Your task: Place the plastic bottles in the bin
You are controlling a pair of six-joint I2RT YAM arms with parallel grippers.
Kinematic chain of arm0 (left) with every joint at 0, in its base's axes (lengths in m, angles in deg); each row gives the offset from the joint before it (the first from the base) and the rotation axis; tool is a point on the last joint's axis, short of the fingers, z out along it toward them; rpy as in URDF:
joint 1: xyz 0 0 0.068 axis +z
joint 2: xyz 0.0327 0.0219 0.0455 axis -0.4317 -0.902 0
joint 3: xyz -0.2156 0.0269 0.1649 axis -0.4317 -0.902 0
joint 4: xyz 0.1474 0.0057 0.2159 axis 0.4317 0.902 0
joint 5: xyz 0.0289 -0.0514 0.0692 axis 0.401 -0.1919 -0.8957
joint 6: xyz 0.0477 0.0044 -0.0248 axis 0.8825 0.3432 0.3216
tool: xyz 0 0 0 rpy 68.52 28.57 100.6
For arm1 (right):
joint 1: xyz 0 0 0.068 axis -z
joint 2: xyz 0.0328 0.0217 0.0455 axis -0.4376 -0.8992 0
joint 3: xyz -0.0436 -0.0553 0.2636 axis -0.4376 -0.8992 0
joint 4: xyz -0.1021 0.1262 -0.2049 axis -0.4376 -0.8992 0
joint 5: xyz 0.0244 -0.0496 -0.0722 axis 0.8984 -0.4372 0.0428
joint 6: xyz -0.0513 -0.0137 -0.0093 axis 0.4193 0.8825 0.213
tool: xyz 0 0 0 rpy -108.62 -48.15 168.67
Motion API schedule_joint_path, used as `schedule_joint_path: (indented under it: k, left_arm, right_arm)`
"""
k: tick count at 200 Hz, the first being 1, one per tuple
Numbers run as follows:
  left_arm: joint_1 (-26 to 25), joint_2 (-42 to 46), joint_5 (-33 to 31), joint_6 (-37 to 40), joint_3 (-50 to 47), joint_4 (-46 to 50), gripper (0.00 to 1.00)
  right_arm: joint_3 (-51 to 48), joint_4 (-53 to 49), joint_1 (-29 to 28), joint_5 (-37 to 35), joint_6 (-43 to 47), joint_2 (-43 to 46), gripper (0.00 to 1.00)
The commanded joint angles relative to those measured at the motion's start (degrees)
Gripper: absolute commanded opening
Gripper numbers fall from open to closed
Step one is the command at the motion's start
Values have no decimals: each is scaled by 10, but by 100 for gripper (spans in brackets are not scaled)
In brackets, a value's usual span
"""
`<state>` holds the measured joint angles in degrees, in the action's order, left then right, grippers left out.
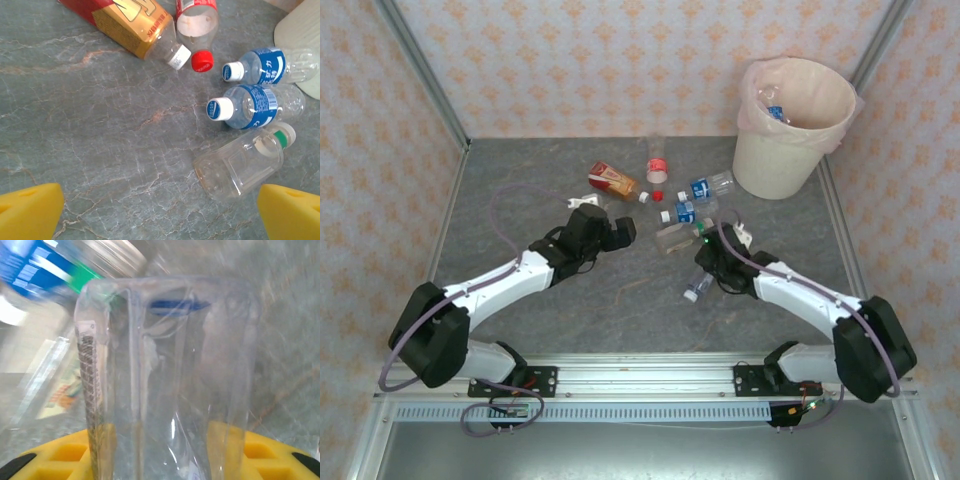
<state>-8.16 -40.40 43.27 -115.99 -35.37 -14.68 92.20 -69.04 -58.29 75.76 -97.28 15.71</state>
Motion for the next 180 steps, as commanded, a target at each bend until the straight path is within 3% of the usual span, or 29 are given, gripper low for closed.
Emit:
schedule_joint_path:
  k: [1, 30, 65, 139, 180]
  left_arm:
    - [-10, -9, -4, 18, 27, -12, 100]
    - [-15, -21, 6, 27, 41, -14, 100]
    - [-15, -33, 17, 23, 50, -9, 100]
    - [-16, -31, 50, 30, 54, -5, 100]
    - [-18, -22, 50, 41, 53, 5, 100]
  right_arm:
    - [38, 15, -2, -93, 126, 64, 44]
    - [66, 86, -2, -169, 236, 110, 43]
    - [162, 150, 16, -277, 394, 99, 44]
    - [388, 237, 174, -243, 500, -48, 45]
    - [540, 170, 293, -158, 477, -196, 45]
